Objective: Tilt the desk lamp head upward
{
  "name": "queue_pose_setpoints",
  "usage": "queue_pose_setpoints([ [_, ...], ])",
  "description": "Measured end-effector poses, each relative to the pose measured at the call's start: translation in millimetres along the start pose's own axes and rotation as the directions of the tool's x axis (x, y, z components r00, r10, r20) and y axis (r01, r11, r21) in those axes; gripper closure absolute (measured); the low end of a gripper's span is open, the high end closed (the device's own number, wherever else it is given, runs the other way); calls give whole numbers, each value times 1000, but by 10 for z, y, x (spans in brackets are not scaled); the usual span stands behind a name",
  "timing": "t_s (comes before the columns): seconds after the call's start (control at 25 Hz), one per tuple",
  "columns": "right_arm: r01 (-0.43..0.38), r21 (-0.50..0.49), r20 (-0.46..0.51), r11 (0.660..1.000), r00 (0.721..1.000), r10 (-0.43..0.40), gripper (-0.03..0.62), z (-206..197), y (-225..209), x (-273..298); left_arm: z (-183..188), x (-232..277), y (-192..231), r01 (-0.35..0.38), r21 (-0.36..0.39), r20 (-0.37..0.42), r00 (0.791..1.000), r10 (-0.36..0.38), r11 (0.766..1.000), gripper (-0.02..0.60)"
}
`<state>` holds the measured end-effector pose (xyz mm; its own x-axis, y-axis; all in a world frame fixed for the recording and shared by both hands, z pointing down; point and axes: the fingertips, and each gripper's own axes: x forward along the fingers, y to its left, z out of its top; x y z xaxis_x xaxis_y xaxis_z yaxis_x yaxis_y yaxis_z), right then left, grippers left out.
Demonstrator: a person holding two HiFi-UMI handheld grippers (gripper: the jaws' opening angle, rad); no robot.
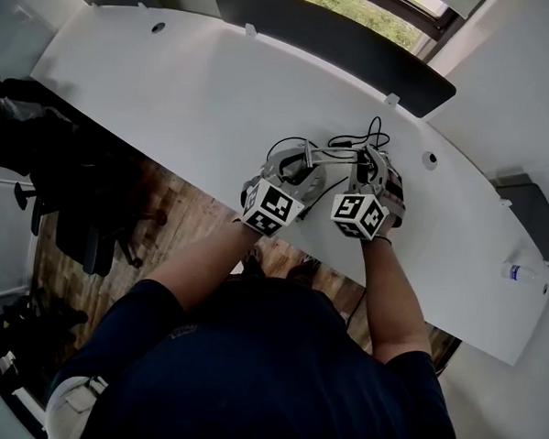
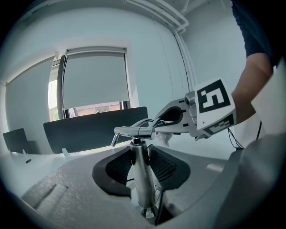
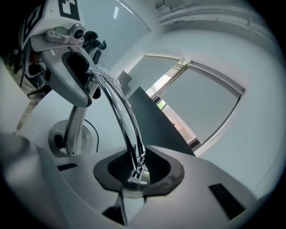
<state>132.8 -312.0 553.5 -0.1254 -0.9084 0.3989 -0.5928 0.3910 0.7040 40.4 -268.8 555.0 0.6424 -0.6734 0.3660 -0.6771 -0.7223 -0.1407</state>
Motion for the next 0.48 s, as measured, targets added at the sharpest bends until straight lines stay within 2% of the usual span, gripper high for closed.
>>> queue_pose_setpoints([
  [0.24, 70, -231, -3, 971, 997, -72, 520, 105, -212, -109, -6, 2, -22, 1, -13, 1, 1000, -1, 1000, 456],
  [0.36, 126, -339, 29, 932, 992, -123, 520, 285, -379, -205, -17, 18, -13, -1, -10, 1, 1000, 1, 1000, 456],
  [0.48, 135, -454, 38, 881, 990, -132, 520, 433, -450, -279, -47, 19, 3, -7, -1, 1, 1000, 7, 1000, 456],
])
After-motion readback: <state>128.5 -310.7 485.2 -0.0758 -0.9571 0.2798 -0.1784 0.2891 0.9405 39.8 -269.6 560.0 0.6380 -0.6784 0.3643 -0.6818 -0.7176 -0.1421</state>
